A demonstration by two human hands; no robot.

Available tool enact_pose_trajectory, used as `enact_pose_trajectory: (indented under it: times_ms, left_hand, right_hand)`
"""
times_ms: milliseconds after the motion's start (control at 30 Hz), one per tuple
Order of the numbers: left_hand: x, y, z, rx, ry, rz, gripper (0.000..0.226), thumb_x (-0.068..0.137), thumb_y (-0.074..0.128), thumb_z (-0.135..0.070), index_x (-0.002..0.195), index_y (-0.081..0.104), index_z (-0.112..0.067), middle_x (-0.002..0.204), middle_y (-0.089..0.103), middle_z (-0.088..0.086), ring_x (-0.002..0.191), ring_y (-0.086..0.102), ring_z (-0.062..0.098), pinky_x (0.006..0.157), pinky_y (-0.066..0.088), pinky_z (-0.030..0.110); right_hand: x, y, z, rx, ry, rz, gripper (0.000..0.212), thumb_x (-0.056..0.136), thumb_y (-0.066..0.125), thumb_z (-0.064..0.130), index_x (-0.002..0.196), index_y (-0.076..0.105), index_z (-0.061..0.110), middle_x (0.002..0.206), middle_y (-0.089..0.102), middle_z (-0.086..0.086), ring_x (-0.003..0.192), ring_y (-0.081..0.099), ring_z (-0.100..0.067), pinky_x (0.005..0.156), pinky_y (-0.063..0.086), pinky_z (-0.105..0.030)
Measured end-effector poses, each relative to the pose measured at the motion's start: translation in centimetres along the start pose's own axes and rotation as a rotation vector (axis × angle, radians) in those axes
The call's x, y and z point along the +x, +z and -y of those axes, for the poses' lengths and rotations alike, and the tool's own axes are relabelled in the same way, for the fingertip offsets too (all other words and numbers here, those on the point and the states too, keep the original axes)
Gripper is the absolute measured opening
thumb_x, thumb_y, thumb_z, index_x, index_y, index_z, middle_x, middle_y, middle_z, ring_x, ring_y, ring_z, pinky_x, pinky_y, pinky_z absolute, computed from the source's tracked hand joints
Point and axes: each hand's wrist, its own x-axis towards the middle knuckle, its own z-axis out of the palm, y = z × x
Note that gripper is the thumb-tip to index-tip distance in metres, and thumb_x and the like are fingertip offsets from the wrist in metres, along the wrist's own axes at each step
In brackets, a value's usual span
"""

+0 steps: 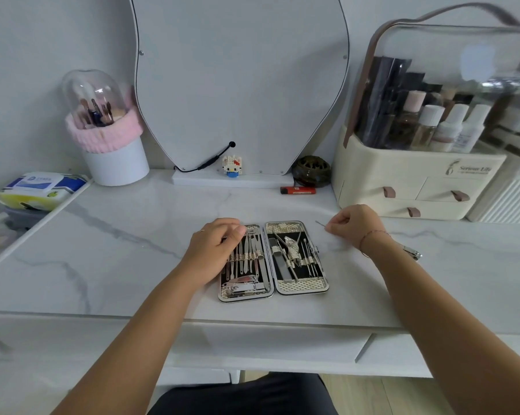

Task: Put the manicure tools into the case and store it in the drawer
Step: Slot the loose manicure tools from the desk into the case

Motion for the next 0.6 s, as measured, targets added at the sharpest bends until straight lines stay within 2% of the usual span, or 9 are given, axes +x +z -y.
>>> enact_pose_trajectory:
  times_ms: [167,233,300,333,367,433,533,600]
  left_hand:
    - [-0.1,0.0,-0.2,0.001,0.004,-0.005,0.052,0.090,0.033,-0.058,0.112,0.066,-0.023,0.126,0.051,-0.020,0.120,0.044,0.004,0.104,0.031,0.029]
    - [-0.1,0.0,-0.3,0.003,-0.002,-0.007,0.050,0.091,0.034,-0.056,0.113,0.066,-0.024,0.127,0.051,-0.019,0.120,0.043,0.004,0.105,0.031,0.031]
    - [-0.1,-0.1,-0.3,0.009,-0.002,-0.005,0.050,0.092,0.034,-0.056,0.113,0.065,-0.024,0.127,0.051,-0.019,0.121,0.043,0.005,0.106,0.032,0.031]
    - [-0.2,-0.1,-0.2,0.015,0.001,-0.001,0.051,0.091,0.033,-0.057,0.114,0.065,-0.024,0.128,0.051,-0.019,0.121,0.043,0.005,0.105,0.031,0.031]
    - [-0.2,-0.1,-0.3,0.020,0.003,0.003,0.052,0.091,0.033,-0.058,0.115,0.065,-0.025,0.129,0.051,-0.018,0.121,0.043,0.005,0.105,0.031,0.030]
    - [-0.1,-0.1,-0.2,0.021,0.005,0.005,0.053,0.090,0.032,-0.058,0.116,0.064,-0.025,0.129,0.051,-0.018,0.120,0.043,0.005,0.104,0.031,0.029]
    - [-0.1,-0.1,-0.3,0.017,0.003,0.004,0.055,0.089,0.032,-0.059,0.112,0.066,-0.022,0.129,0.051,-0.018,0.119,0.045,0.005,0.103,0.032,0.029]
    - [-0.1,-0.1,-0.3,0.011,0.001,0.001,0.054,0.090,0.033,-0.058,0.110,0.066,-0.021,0.128,0.051,-0.019,0.118,0.045,0.005,0.102,0.032,0.029]
  right_hand:
    - [0.7,-0.3,0.8,-0.146,0.020,0.126,0.016,0.082,0.066,0.018,0.074,0.070,0.004,0.083,0.070,-0.010,0.076,0.062,-0.023,0.068,0.046,-0.027]
    - [1.0,-0.3,0.9,-0.194,0.029,0.180,0.024,0.085,0.062,0.018,0.077,0.067,-0.004,0.088,0.070,-0.017,0.077,0.062,-0.027,0.070,0.049,-0.032]
    - [0.9,-0.5,0.8,-0.204,0.013,0.209,0.029,0.086,0.057,0.016,0.076,0.062,-0.011,0.075,0.063,-0.020,0.068,0.054,-0.027,0.065,0.046,-0.032]
    - [0.8,-0.5,0.8,-0.181,-0.008,0.206,0.029,0.086,0.055,0.014,0.070,0.057,-0.010,0.065,0.053,-0.016,0.062,0.046,-0.023,0.060,0.041,-0.030]
    - [0.5,-0.7,0.8,-0.119,-0.025,0.200,0.027,0.086,0.053,0.013,0.065,0.053,-0.005,0.061,0.047,-0.010,0.059,0.039,-0.021,0.058,0.036,-0.028]
    - [-0.3,-1.0,1.0,0.103,-0.041,0.200,0.021,0.087,0.055,0.011,0.068,0.059,0.002,0.058,0.053,-0.002,0.054,0.040,-0.017,0.057,0.038,-0.026]
    - [-1.5,-0.9,1.8,0.458,-0.036,0.266,0.003,0.086,0.060,0.004,0.088,0.060,0.006,0.066,0.064,-0.006,0.051,0.046,-0.014,0.049,0.043,-0.021]
    - [-1.8,-0.6,2.2,0.533,-0.036,0.318,0.021,0.085,0.061,0.001,0.103,0.057,0.012,0.068,0.066,-0.012,0.049,0.050,-0.013,0.048,0.046,-0.020]
